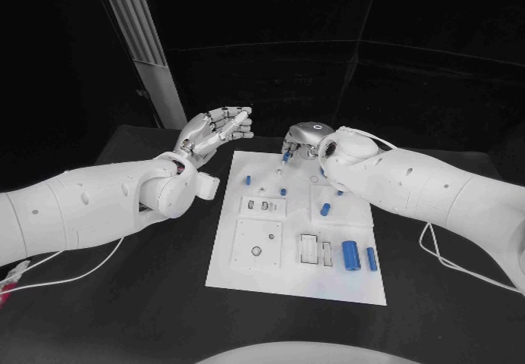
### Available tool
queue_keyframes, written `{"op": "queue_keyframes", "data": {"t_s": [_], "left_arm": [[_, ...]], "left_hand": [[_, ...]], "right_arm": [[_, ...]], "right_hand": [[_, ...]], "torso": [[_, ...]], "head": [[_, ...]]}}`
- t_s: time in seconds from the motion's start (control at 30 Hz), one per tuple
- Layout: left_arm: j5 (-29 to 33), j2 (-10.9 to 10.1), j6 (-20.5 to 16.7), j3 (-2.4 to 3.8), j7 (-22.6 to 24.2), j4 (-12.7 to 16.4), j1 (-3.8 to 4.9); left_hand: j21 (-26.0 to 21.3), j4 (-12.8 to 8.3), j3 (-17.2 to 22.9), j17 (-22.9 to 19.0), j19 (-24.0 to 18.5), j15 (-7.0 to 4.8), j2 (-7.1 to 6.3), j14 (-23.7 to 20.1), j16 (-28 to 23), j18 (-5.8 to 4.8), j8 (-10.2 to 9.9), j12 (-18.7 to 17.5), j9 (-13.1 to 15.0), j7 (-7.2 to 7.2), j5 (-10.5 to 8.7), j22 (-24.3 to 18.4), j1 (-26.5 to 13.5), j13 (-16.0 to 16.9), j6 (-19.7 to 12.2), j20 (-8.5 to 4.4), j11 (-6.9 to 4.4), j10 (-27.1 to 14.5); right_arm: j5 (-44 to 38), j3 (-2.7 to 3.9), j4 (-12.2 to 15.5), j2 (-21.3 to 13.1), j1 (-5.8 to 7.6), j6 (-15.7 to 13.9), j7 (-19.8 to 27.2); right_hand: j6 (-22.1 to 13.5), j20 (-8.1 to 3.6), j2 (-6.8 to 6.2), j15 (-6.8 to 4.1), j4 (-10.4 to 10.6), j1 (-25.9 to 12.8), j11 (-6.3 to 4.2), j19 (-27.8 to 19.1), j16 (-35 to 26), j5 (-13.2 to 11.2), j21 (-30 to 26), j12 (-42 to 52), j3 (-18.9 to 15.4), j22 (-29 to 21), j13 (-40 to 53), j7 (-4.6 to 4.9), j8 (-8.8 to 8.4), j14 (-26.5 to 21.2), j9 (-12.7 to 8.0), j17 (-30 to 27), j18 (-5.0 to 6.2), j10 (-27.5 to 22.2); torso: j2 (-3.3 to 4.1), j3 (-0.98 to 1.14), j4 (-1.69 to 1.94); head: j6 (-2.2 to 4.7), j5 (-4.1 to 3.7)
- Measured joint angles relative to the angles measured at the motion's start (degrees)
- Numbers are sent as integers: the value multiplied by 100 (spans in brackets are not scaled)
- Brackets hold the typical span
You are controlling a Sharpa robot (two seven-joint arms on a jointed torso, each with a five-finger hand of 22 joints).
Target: Assemble the parts on the task board
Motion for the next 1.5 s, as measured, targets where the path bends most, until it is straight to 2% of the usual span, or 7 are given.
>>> {"op": "queue_keyframes", "data": {"t_s": [1.3,1.4,1.43,1.5], "left_arm": [[-1,13,11,0,0,-16,3],[-1,14,13,0,0,-18,3],[-1,14,14,0,0,-18,3],[-1,15,15,0,0,-19,3]], "left_hand": [[0,0,0,0,0,-21,22,-21,-22,0,26,0,0,0,0,-4,22,0,0,0,0,0],[0,0,0,0,0,-21,22,-21,-22,0,26,0,0,0,0,-3,22,0,0,0,0,0],[0,0,0,0,0,-21,22,-21,-22,0,26,0,0,0,0,-4,22,0,0,0,0,0],[0,0,0,0,0,-21,22,-21,-22,1,26,0,0,0,0,-3,22,0,0,0,0,0]], "right_arm": [[0,0,-82,92,-1,181,38],[0,1,-84,95,0,199,35],[0,1,-85,95,0,206,33],[0,1,-87,96,0,225,29]], "right_hand": [[-21,0,0,0,9,0,0,0,0,0,0,-71,-10,0,0,18,-55,0,-7,-2,0,0],[-64,0,0,22,42,0,1,0,0,0,0,-144,-43,0,0,61,-105,22,-7,-2,0,-1],[-104,0,0,35,65,0,46,0,0,0,0,-189,-66,0,-2,99,-153,8,-9,-2,0,-45],[-239,43,0,93,114,0,113,1,0,0,0,-274,-115,0,-5,110,-247,9,-25,-2,0,-159]], "torso": [[-2,-3,-9],[-1,-3,-9],[-1,-3,-9],[-1,-2,-9]], "head": [[-34,14],[-34,14],[-34,14],[-34,14]]}}
